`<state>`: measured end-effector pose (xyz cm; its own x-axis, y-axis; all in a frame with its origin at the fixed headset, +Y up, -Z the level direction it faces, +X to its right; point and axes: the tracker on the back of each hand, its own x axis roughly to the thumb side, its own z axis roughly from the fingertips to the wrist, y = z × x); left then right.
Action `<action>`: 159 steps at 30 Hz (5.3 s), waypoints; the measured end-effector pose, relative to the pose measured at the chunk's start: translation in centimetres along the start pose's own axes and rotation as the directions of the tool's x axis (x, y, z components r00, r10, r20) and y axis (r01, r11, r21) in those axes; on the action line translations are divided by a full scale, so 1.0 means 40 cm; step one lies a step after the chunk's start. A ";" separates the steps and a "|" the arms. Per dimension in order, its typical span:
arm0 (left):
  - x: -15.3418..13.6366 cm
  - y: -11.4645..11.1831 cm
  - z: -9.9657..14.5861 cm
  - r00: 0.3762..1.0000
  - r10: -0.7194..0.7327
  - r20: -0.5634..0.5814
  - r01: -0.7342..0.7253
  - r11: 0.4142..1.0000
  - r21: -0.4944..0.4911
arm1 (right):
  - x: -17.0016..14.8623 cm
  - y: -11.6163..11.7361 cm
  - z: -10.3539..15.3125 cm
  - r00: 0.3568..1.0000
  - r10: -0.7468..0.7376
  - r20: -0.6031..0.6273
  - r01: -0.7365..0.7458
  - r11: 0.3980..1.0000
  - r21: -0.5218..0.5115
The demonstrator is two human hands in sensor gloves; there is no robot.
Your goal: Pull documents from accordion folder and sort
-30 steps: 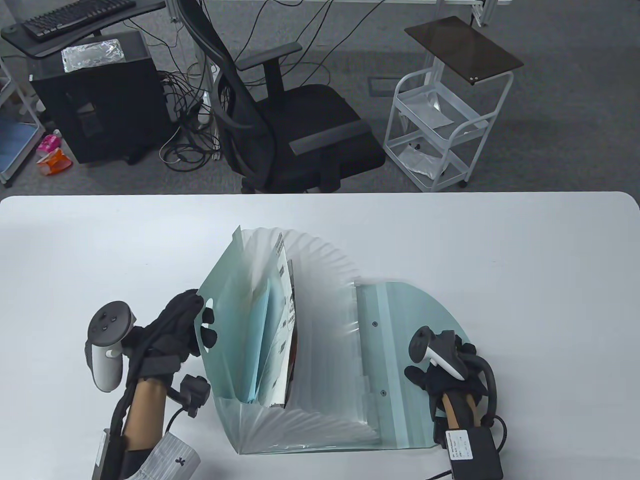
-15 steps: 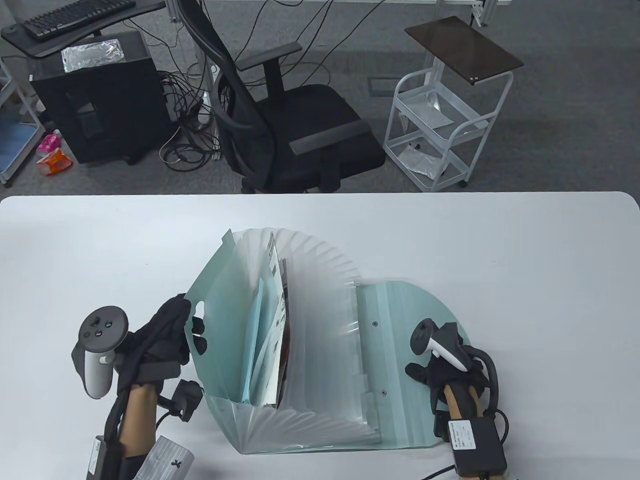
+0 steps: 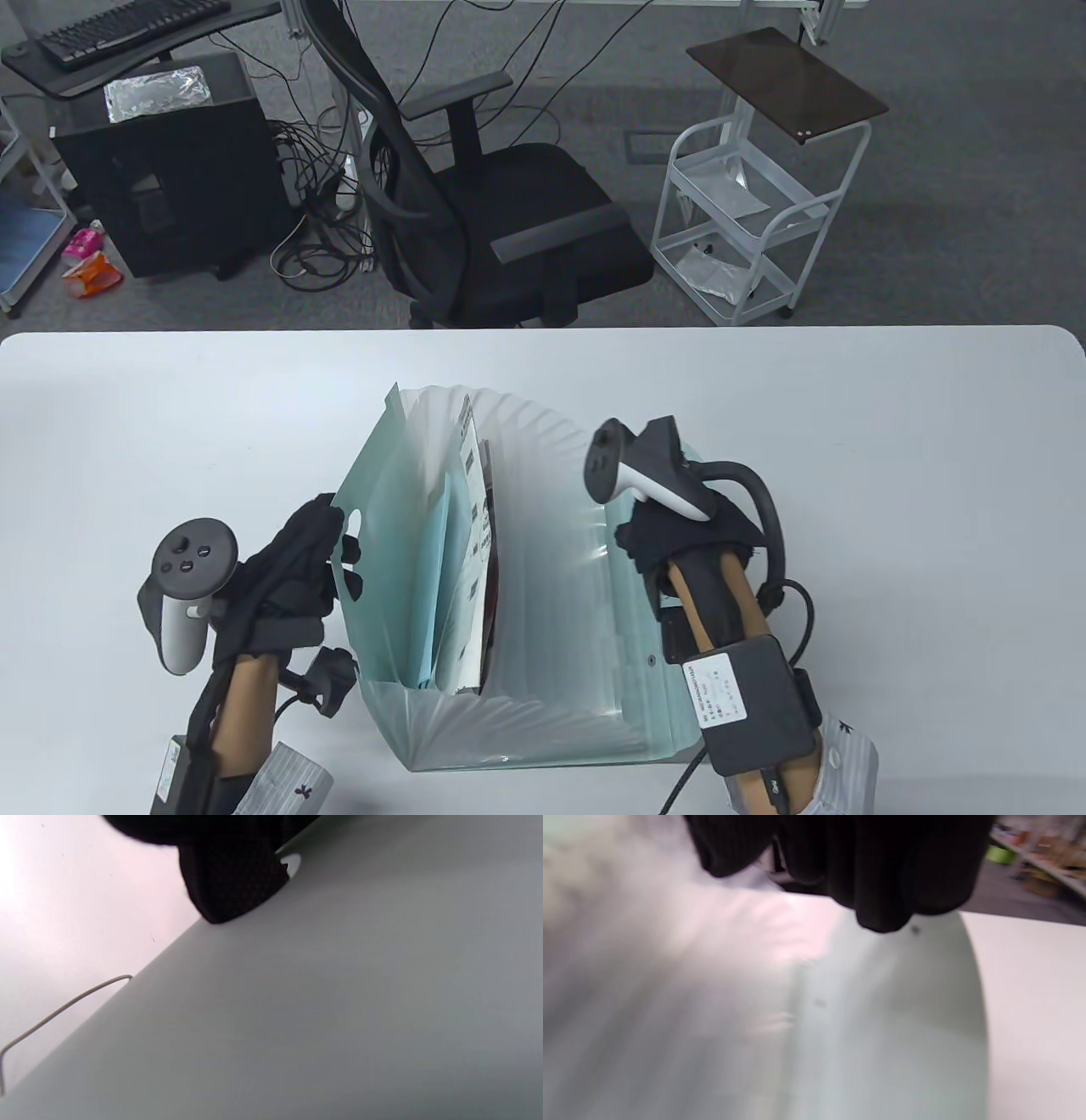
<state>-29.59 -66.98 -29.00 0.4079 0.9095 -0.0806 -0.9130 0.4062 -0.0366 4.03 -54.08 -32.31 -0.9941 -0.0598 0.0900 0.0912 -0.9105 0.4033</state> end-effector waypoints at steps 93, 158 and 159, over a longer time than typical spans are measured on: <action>0.023 -0.031 0.009 0.998 -0.032 0.046 0.032 0.999 0.016 | -0.370 -0.047 0.048 0.915 -0.122 -0.383 -0.218 0.650 -0.728; 0.019 -0.033 0.010 0.998 0.005 0.062 -0.006 1.000 0.009 | 0.053 0.035 -0.014 0.983 -0.095 0.154 0.136 0.951 -0.279; 0.018 -0.033 0.010 0.998 0.007 0.063 -0.008 1.000 0.009 | 0.077 0.042 -0.016 0.981 -0.097 0.170 0.142 0.951 -0.275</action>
<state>-28.08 -66.82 -28.61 0.4004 0.9161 -0.0184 -0.9162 0.3999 -0.0270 1.07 -56.05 -31.95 -0.9740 0.0995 0.2035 -0.0703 -0.9868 0.1461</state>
